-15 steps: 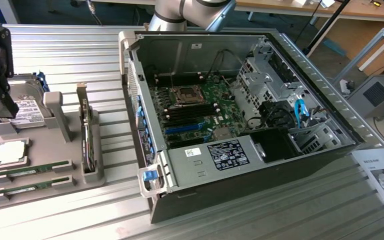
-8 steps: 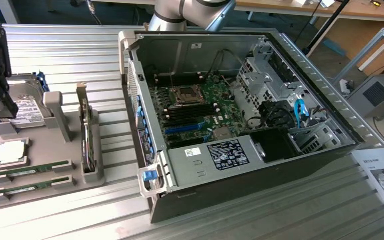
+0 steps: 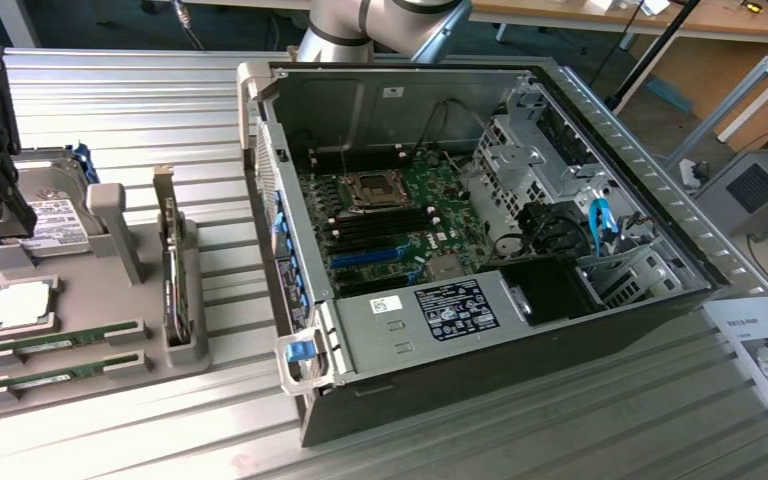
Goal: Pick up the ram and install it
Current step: 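Pick up the ram and move it above insertion slot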
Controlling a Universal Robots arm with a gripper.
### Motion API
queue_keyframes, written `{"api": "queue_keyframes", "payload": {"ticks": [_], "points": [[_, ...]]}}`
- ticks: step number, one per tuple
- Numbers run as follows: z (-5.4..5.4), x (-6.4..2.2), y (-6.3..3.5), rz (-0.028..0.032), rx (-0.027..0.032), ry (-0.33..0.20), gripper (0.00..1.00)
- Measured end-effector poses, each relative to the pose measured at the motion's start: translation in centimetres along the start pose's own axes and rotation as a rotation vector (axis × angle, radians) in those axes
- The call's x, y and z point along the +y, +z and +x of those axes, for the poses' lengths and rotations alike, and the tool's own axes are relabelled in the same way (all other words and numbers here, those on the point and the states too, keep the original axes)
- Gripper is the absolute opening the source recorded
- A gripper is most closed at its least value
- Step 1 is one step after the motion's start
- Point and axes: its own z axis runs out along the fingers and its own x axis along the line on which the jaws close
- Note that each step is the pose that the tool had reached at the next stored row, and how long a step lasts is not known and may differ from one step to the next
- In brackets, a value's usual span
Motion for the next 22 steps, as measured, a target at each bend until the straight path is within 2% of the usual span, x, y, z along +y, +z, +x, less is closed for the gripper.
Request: {"api": "queue_keyframes", "payload": {"ticks": [9, 15, 20, 22], "points": [[0.00, -0.01, 0.00, 0.0005, 0.0004, -0.030, 0.11], [0.00, -0.01, 0.00, 0.0005, 0.0003, -0.031, 0.11], [-0.01, -0.17, 0.01, -0.0072, 0.0006, -0.031, 0.11], [-0.01, -0.16, 0.00, -0.0073, 0.0006, -0.031, 0.11]]}}
